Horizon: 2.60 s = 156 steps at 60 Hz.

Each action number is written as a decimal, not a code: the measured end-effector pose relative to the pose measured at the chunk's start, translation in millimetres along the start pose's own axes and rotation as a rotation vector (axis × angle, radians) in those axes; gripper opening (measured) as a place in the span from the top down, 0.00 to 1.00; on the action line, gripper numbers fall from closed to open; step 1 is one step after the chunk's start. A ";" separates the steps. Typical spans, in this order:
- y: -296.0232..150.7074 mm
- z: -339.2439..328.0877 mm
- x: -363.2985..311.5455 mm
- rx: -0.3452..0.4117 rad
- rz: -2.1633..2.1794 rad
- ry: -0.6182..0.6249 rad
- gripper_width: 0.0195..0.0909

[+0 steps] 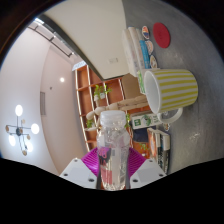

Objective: Pour water

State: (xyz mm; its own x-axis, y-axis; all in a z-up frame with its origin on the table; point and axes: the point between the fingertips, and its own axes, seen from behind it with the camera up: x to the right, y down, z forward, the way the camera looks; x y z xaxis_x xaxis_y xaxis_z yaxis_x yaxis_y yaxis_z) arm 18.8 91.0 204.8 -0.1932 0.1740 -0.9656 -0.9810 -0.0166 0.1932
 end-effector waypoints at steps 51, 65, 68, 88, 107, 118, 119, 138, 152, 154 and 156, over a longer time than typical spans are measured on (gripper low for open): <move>-25.6 0.8 -9.4 0.002 -0.395 0.160 0.77; -84.7 8.2 -71.1 0.032 -1.165 0.244 0.77; -104.1 8.3 -73.0 0.062 -1.322 0.279 0.77; -249.3 -1.2 -48.5 0.146 -1.755 0.613 0.77; -299.4 -3.4 25.3 0.126 -1.707 0.655 0.77; -304.7 -8.5 45.8 0.110 -1.704 0.645 0.74; -304.7 -5.9 44.8 0.118 -1.701 0.635 0.74; -287.2 -14.5 36.8 0.111 -1.604 0.540 0.20; -248.1 -68.1 32.1 0.033 -1.606 0.532 0.11; -239.6 -80.5 31.4 0.015 -1.622 0.535 0.10; -231.4 -92.6 30.8 -0.007 -1.636 0.545 0.11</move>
State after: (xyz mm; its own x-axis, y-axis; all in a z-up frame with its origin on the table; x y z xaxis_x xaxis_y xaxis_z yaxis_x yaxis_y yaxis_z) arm 238.2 9.0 114.3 0.9454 -0.3141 -0.0873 -0.1497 -0.1804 -0.9721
